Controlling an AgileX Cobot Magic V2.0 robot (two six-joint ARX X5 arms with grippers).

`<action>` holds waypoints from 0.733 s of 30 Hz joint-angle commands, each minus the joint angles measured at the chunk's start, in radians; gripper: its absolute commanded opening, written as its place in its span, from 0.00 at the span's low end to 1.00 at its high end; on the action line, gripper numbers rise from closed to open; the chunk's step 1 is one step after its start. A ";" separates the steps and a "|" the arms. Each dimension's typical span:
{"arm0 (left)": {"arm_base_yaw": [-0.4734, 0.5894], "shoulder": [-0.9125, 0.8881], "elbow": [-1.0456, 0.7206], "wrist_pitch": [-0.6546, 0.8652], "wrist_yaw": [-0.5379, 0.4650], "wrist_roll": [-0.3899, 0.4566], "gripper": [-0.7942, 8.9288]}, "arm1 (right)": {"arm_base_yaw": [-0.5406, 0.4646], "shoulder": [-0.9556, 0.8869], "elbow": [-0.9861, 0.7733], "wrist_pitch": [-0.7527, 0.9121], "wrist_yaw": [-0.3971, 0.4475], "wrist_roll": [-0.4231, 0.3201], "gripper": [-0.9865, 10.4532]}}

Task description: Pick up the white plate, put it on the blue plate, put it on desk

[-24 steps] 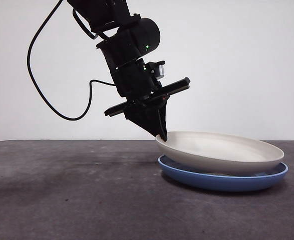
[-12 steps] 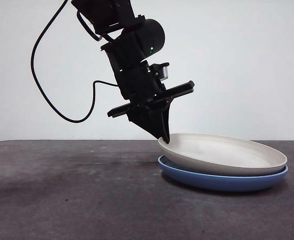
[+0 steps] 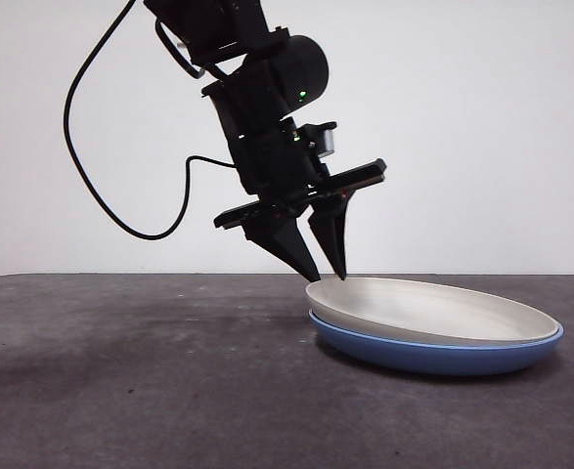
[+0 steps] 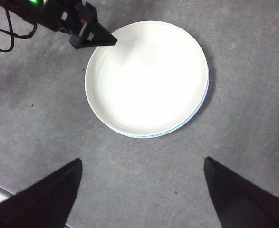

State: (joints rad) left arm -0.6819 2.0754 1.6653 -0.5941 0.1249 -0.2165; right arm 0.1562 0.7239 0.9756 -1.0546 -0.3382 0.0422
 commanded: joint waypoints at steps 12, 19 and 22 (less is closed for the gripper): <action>-0.002 -0.019 0.032 -0.049 -0.029 0.044 0.48 | 0.003 0.005 0.021 -0.003 -0.002 0.011 0.45; 0.041 -0.172 0.032 -0.096 -0.029 0.078 0.48 | 0.003 0.007 0.021 0.003 -0.001 0.010 0.45; 0.062 -0.257 0.032 -0.129 -0.028 0.085 0.48 | 0.002 0.013 0.021 0.011 0.000 0.011 0.45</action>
State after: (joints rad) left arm -0.6186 1.8160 1.6714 -0.7197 0.1005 -0.1513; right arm 0.1562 0.7280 0.9756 -1.0557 -0.3378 0.0422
